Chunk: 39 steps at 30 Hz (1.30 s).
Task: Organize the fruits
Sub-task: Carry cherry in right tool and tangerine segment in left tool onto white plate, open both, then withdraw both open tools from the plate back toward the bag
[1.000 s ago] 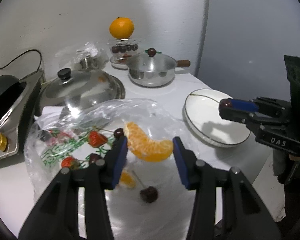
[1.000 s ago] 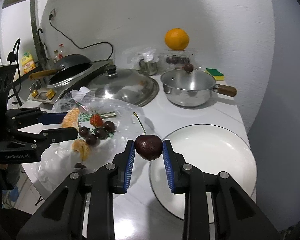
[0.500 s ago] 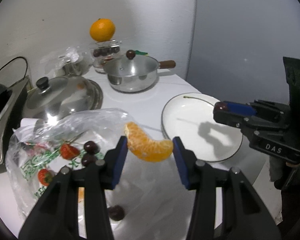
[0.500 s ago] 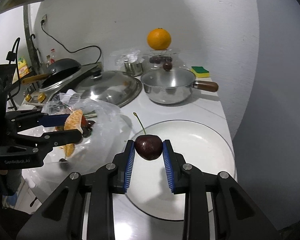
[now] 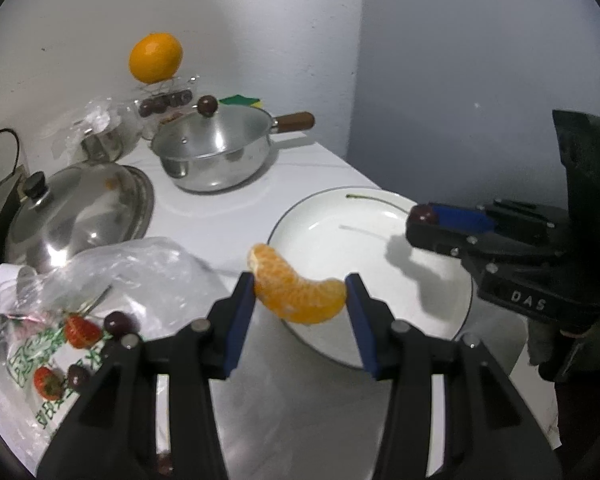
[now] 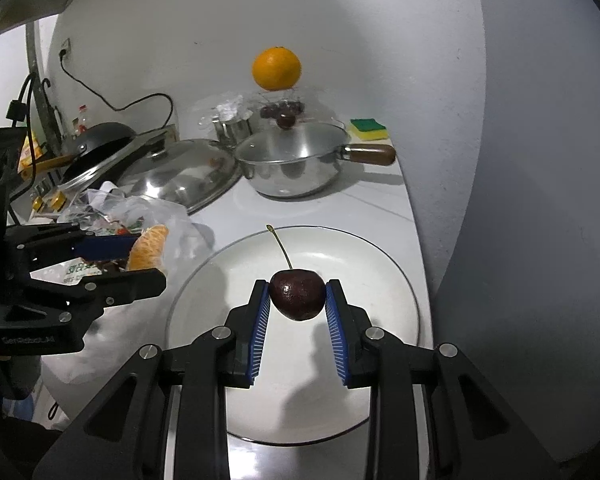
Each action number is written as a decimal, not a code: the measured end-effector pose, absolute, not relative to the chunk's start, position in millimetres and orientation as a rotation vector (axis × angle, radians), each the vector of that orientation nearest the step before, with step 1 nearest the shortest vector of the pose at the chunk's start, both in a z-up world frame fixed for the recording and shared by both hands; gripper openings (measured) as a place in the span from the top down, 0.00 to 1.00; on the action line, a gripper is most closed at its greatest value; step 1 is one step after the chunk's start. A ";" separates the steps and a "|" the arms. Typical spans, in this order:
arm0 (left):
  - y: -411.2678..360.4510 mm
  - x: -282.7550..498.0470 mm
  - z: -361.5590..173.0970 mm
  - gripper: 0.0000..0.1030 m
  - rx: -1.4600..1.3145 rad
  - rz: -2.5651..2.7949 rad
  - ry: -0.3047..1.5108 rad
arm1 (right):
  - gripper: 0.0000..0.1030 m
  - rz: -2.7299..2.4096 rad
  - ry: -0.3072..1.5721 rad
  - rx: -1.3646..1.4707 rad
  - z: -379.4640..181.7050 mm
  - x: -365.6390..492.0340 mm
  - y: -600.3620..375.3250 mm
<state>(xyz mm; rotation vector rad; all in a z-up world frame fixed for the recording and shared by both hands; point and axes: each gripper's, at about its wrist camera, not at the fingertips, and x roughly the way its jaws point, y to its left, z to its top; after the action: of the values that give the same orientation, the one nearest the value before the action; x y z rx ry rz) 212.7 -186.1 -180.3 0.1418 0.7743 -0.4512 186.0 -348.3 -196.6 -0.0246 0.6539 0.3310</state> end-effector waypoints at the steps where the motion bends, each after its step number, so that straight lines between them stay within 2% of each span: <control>1: -188.6 214.3 -181.7 0.54 0.139 -0.452 0.775 | 0.71 0.328 0.658 -0.027 -198.3 188.4 -351.0; 21: -217.3 242.1 -212.3 0.54 0.122 -0.481 0.821 | 0.70 0.288 0.699 -0.057 -218.7 215.4 -357.3; 35: -212.7 246.6 -213.3 0.49 0.115 -0.470 0.833 | 0.70 0.262 0.718 -0.070 -221.6 219.9 -354.4; 36: -211.7 245.8 -212.4 0.49 0.113 -0.473 0.831 | 0.69 0.261 0.719 -0.073 -221.4 219.8 -353.7; 37: -211.0 245.2 -211.6 0.48 0.112 -0.476 0.829 | 0.63 0.260 0.717 -0.075 -220.7 219.6 -353.2; 39: -209.5 244.0 -209.8 0.39 0.107 -0.475 0.822 | 0.58 0.259 0.712 -0.080 -218.4 218.1 -351.6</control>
<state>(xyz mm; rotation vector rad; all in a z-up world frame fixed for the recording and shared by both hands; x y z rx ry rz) 244.0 -209.5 -209.8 0.1069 0.8220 -0.4751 218.1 -351.6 -218.4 -0.0802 0.7121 0.2588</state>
